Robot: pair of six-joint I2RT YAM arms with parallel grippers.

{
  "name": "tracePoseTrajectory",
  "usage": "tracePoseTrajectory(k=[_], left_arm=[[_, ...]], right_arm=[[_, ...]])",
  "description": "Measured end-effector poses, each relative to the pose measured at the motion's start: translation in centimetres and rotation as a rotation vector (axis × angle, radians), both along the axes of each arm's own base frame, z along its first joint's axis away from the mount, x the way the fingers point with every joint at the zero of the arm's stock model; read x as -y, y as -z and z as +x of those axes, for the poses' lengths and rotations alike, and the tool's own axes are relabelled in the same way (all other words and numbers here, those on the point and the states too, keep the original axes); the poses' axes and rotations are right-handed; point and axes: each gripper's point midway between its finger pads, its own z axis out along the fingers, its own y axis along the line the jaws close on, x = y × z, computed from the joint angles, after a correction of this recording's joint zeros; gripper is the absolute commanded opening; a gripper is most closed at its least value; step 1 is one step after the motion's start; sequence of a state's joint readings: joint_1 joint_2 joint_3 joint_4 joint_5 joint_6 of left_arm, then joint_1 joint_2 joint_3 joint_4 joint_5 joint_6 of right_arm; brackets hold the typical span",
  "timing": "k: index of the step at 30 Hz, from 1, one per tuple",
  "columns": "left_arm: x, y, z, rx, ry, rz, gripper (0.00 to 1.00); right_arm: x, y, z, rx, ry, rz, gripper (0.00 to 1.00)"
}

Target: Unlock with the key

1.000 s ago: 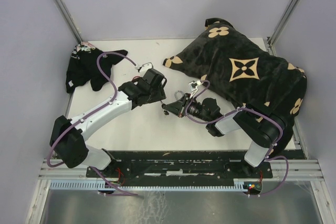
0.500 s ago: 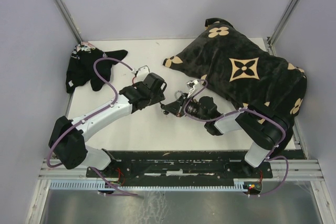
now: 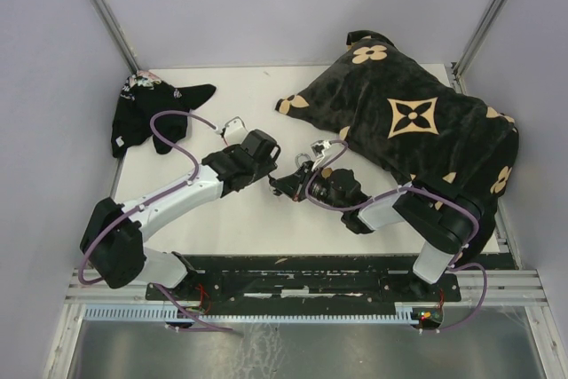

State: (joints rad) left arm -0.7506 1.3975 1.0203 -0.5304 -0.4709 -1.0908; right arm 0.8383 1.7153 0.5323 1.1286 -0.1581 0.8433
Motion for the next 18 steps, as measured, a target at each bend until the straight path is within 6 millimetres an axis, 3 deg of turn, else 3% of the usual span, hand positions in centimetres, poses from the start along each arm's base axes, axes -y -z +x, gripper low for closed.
tracePoseTrajectory(k=[18], left_arm=[[0.5,-0.6,0.3,0.043,-0.002,-0.07,0.21]], right_arm=[[0.9,-0.6,0.6,-0.05,-0.072,0.089,0.02]])
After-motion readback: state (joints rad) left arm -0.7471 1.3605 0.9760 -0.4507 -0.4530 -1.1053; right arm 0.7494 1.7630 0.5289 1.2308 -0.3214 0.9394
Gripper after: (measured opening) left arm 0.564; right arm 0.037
